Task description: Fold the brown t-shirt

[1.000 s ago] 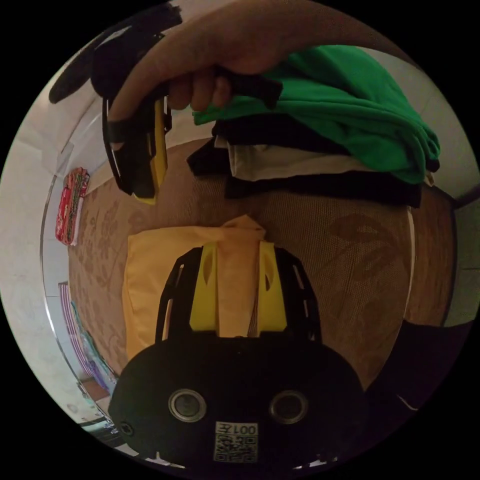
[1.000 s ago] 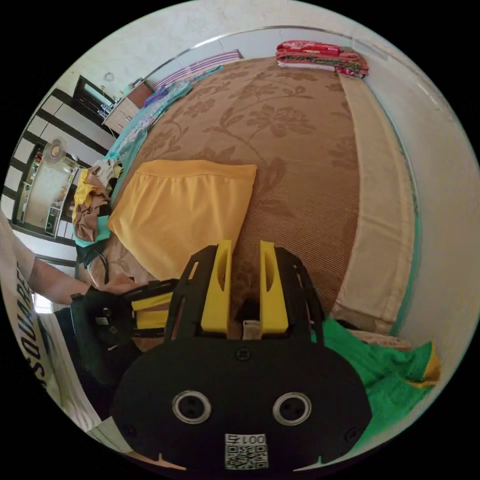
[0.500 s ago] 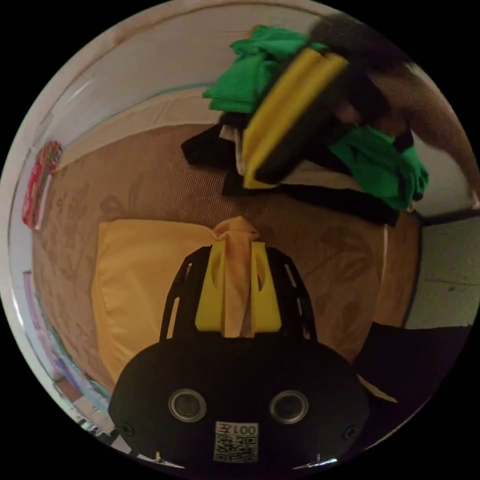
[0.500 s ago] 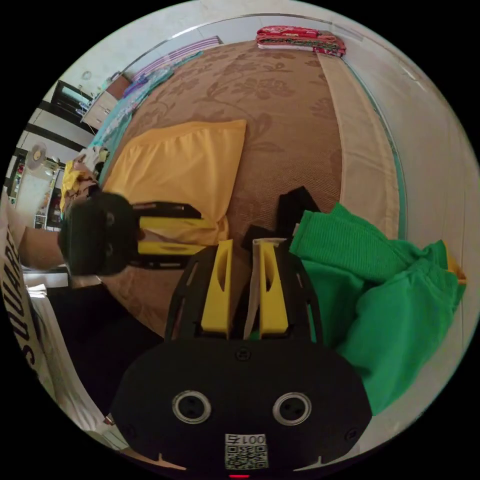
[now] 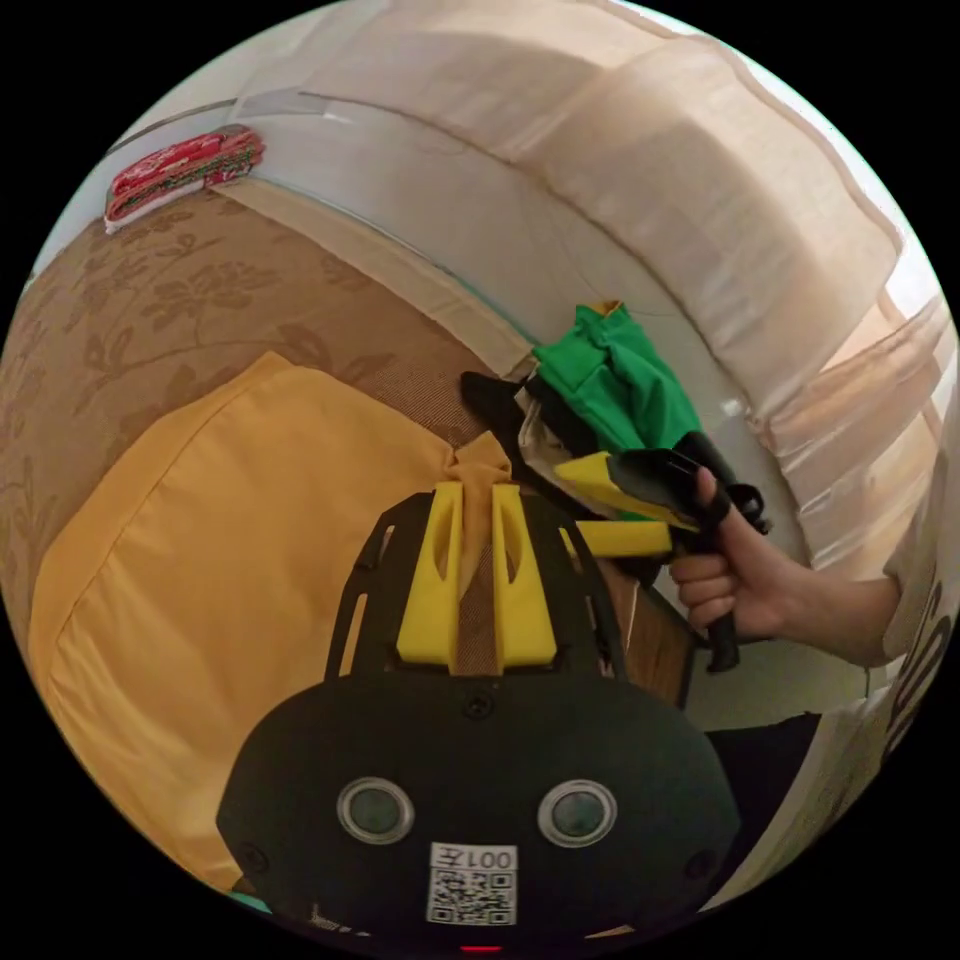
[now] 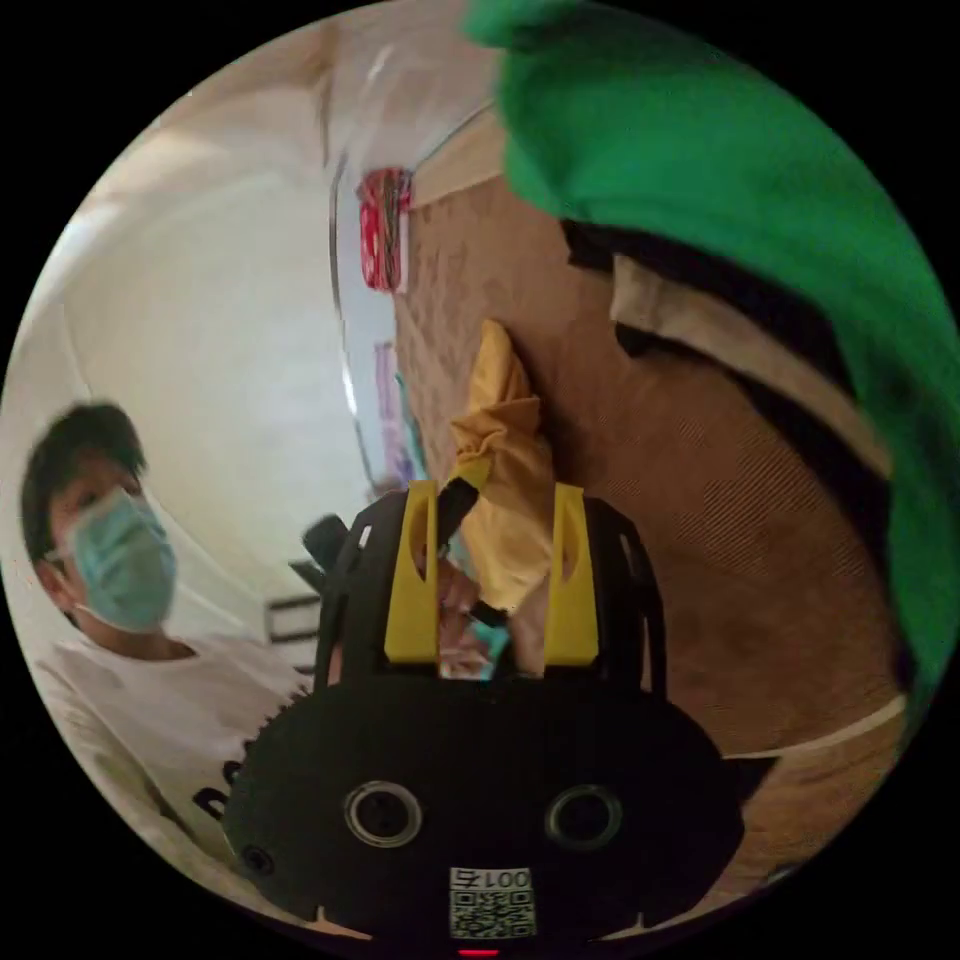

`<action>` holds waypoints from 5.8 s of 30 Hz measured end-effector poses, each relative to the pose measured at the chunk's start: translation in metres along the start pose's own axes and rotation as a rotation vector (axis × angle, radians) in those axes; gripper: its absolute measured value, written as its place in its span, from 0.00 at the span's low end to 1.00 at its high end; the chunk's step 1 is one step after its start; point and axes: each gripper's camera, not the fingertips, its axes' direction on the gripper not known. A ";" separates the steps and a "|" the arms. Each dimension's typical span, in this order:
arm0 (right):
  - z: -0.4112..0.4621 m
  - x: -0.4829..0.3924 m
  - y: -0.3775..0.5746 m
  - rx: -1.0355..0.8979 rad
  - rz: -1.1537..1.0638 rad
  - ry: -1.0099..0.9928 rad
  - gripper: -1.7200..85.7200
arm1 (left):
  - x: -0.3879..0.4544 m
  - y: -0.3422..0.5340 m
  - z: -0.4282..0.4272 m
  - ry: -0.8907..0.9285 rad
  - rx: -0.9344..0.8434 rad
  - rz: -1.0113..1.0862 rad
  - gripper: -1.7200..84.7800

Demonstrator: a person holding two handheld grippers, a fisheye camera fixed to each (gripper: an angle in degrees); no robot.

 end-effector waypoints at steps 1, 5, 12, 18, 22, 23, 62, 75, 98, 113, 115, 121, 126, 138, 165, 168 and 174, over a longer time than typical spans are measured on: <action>0.000 0.007 -0.001 0.017 0.038 -0.061 0.19 | -0.004 0.009 -0.004 -0.007 0.010 0.011 0.03; 0.022 0.035 -0.026 -0.006 0.169 -0.244 0.20 | -0.020 0.040 -0.018 -0.040 0.033 0.061 0.03; 0.068 0.055 -0.073 -0.218 0.262 -0.427 0.21 | -0.065 0.087 -0.035 -0.008 0.078 0.030 0.03; 0.100 0.054 -0.096 -0.322 0.273 -0.294 0.19 | -0.100 0.131 -0.045 0.014 0.098 0.032 0.03; 0.129 0.046 -0.107 -0.394 0.213 -0.196 0.14 | -0.115 0.162 -0.044 0.001 0.099 0.043 0.03; 0.139 0.043 -0.107 -0.416 0.196 -0.175 0.11 | -0.121 0.171 -0.044 -0.004 0.102 0.040 0.03; 0.574 0.010 0.576 -0.515 -1.292 1.151 0.13 | -0.473 0.499 -0.150 -0.381 -0.003 -0.501 0.05; 0.595 0.104 0.695 -0.582 -1.503 1.367 0.03 | -0.515 0.547 -0.133 -0.301 0.030 -0.669 0.01; 0.615 0.063 0.733 -0.450 -1.266 1.081 0.16 | -0.647 0.402 -0.095 -0.290 -0.026 -0.321 0.06; 0.625 0.065 0.749 -0.294 -1.336 1.178 0.03 | -0.687 0.426 -0.124 -0.199 0.145 -0.424 0.01; 0.630 0.075 0.745 -0.308 -1.346 1.198 0.03 | -0.696 0.426 -0.107 -0.182 0.087 -0.429 0.01; 0.624 0.074 0.737 -0.296 -1.401 1.281 0.02 | -0.702 0.440 -0.114 -0.151 0.117 -0.499 0.03; 0.621 0.056 0.736 -0.381 -1.464 1.305 0.02 | -0.681 0.470 -0.144 -0.200 0.130 -0.548 0.04; 0.641 0.008 0.699 -0.647 -1.543 1.047 0.02 | -0.602 0.492 -0.071 -0.417 -0.179 -0.319 0.04; 0.644 -0.136 0.454 -0.695 -1.794 0.880 0.04 | -0.625 0.422 -0.115 -0.421 0.073 -0.272 0.01; 0.621 -0.142 0.425 -0.697 -1.716 0.805 0.05 | -0.628 0.429 -0.119 -0.330 0.160 -0.305 0.01; 0.613 -0.134 0.367 -0.703 -1.634 0.876 0.08 | -0.653 0.436 -0.094 -0.263 0.117 -0.486 0.03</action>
